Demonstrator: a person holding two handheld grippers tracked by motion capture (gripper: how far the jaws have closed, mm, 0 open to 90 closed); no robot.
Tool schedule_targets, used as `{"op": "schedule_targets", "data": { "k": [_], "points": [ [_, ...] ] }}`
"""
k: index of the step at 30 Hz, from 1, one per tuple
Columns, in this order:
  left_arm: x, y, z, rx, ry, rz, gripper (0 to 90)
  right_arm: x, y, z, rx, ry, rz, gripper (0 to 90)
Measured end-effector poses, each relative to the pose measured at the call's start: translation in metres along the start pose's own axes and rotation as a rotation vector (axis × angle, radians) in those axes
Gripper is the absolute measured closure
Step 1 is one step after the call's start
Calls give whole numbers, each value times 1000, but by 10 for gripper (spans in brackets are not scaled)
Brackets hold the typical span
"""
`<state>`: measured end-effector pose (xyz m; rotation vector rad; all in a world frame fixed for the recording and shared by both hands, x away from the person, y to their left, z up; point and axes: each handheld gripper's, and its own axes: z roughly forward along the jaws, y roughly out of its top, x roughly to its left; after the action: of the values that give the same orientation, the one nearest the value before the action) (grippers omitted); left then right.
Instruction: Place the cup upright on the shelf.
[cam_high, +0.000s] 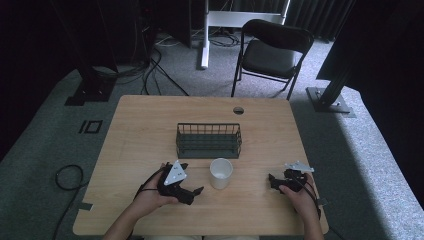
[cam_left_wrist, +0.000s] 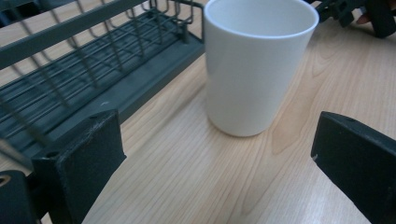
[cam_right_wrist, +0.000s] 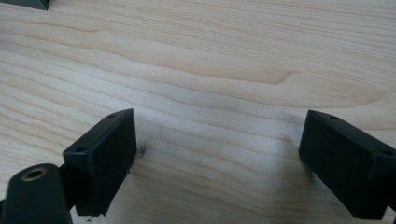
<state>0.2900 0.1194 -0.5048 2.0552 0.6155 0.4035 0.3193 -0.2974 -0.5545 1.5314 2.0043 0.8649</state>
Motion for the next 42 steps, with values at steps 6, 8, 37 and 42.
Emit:
{"op": "schedule_targets", "data": {
  "k": [6,8,37,42],
  "points": [
    [-4,7,10,3,-26,10,27,0,0,0,1,0,1,107],
    [-5,9,14,1,-36,-1,44,0,0,0,0,0,1,107],
    [-14,27,64,-26,-108,-20,65,0,0,0,0,1,1,107],
    [-13,29,68,-52,-99,-23,65,0,0,0,0,1,2,107]
  ]
}}
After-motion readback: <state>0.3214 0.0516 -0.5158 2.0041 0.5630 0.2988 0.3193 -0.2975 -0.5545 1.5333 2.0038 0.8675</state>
